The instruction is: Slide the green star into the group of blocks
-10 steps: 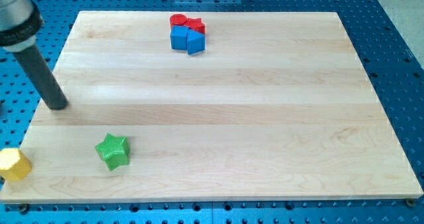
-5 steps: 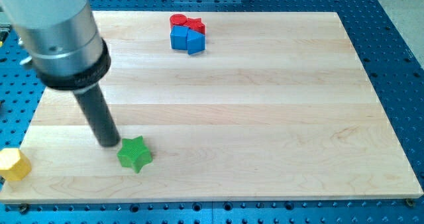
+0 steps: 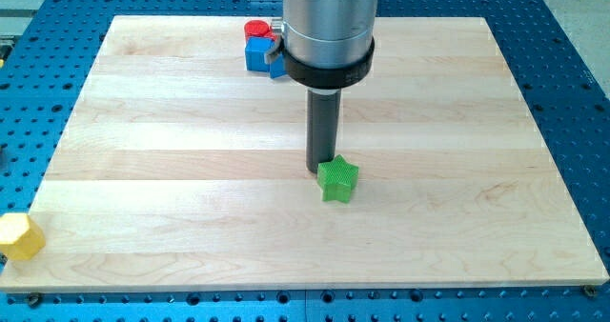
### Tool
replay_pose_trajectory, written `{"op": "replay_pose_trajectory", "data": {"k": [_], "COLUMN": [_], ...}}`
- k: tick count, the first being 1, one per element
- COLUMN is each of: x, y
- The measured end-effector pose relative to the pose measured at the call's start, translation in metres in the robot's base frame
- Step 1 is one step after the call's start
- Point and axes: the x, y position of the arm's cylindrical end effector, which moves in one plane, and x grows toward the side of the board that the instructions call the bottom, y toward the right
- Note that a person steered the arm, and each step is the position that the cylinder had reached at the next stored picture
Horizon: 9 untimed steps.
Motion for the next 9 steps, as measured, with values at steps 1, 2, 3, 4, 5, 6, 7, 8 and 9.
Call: {"op": "replay_pose_trajectory", "data": {"k": [1, 2, 3, 4, 5, 6, 7, 8, 9], "x": [0.021, -0.018, -0.055, -0.052, 0.075, 0.132, 0.081, -0.009, -0.099], "y": [0.060, 0.087, 0.085, 0.135, 0.152, 0.078, 0.029, 0.025, 0.021]}}
